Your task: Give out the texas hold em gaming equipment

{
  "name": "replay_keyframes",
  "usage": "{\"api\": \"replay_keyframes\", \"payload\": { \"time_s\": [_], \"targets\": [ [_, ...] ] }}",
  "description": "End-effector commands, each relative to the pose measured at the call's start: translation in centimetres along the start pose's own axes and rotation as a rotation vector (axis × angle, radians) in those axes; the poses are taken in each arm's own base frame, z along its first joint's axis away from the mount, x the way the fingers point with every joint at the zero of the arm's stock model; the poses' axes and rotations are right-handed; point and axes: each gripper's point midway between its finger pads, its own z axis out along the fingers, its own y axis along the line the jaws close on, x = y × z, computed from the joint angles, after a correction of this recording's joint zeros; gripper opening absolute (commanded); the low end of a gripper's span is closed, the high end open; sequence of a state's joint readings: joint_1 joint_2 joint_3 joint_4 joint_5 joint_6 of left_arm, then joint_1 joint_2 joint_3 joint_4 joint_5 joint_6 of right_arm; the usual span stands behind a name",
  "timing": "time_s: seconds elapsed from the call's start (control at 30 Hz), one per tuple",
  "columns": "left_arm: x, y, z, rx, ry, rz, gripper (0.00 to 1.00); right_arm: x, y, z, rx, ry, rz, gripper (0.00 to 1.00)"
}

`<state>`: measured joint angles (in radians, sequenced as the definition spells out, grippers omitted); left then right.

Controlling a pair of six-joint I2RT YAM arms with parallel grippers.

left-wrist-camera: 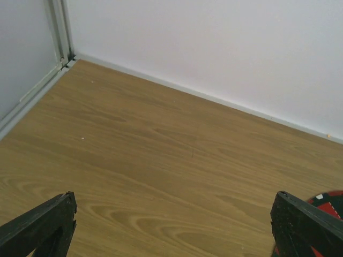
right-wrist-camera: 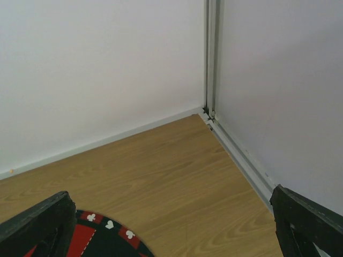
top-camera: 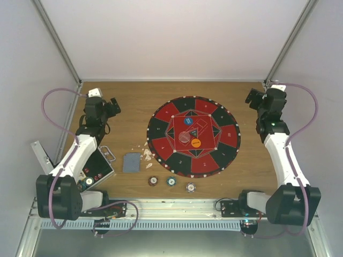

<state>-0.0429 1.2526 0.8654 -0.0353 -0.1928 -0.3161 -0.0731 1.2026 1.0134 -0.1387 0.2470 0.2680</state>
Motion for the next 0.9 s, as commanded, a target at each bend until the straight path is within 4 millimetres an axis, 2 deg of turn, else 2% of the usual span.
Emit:
{"api": "replay_keyframes", "payload": {
  "time_s": [0.0,0.17,0.33,0.43,0.53,0.67,0.73,0.87],
  "targets": [
    [-1.2,0.4,-1.5,-0.005,-0.041,-0.031,0.99,-1.0,-0.1,-1.1,-0.005,-0.03,0.01,1.0],
    [-2.3,-0.3,-2.1,0.024,-0.041,0.023,0.99,-0.1,-1.1,-0.7,0.031,-0.006,0.081,1.0],
    [-3.3,0.1,-2.8,-0.011,-0.046,0.059,0.99,1.2,2.7,1.2,-0.156,0.107,0.022,1.0],
    [-3.4,0.4,-3.2,-0.026,-0.051,0.04,0.99,1.7,4.9,1.9,-0.198,0.146,-0.051,1.0],
    [-3.0,0.1,-3.3,-0.001,-0.045,0.019,0.99,3.7,8.4,2.2,-0.281,0.213,-0.117,1.0],
    [-1.9,-1.4,-3.0,0.094,-0.02,0.041,0.99,7.9,13.6,2.5,-0.402,0.338,-0.176,0.99],
    [-1.3,-1.5,-2.5,0.096,0.004,0.034,0.99,10.1,16.9,1.9,-0.483,0.388,-0.218,1.0],
    [-0.9,-2.1,-1.9,0.118,0.048,0.025,0.99,15.1,22.1,0.4,-0.642,0.509,-0.338,1.0]
  ]
}}
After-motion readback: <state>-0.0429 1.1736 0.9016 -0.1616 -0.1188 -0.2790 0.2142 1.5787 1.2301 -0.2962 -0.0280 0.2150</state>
